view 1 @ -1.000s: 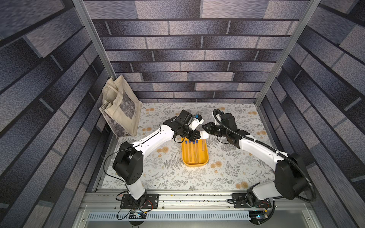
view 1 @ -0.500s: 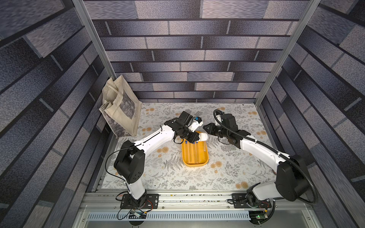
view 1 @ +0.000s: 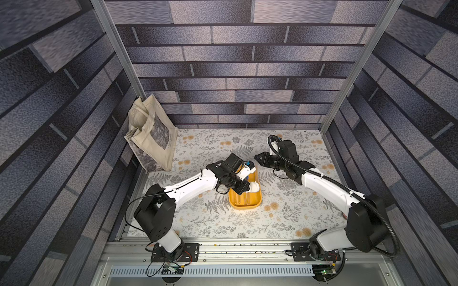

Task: Wipe the exteriors of test tubes
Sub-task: Wipe the dirt from the test tube.

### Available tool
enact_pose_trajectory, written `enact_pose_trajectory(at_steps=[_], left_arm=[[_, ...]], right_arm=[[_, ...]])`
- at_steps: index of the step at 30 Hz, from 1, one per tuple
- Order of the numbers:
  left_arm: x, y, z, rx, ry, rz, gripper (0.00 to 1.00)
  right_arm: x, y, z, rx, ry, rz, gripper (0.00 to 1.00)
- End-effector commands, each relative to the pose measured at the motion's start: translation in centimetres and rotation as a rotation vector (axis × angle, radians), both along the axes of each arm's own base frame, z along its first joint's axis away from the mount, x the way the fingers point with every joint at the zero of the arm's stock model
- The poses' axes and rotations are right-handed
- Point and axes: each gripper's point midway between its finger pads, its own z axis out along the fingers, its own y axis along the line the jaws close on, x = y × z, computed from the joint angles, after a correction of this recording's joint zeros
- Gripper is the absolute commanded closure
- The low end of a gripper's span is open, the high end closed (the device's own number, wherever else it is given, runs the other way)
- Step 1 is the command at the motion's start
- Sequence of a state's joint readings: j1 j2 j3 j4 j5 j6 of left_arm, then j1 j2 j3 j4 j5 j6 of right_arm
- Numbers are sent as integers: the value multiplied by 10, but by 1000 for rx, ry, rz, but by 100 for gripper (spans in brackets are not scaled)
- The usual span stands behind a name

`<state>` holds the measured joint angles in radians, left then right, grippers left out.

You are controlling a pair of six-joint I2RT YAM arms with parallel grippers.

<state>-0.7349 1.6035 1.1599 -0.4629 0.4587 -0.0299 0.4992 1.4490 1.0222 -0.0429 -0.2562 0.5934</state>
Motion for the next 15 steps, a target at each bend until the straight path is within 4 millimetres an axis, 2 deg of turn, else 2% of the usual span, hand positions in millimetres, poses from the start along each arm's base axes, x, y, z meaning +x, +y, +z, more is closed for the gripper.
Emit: enact_pose_trajectory(at_steps=[1, 15], left_arm=[[14, -1, 14, -20, -48, 32, 95], [76, -12, 37, -59, -100, 86, 96]], right_arm=[[3, 1, 2, -7, -3, 2, 81], [-2, -3, -10, -7, 23, -12, 81]])
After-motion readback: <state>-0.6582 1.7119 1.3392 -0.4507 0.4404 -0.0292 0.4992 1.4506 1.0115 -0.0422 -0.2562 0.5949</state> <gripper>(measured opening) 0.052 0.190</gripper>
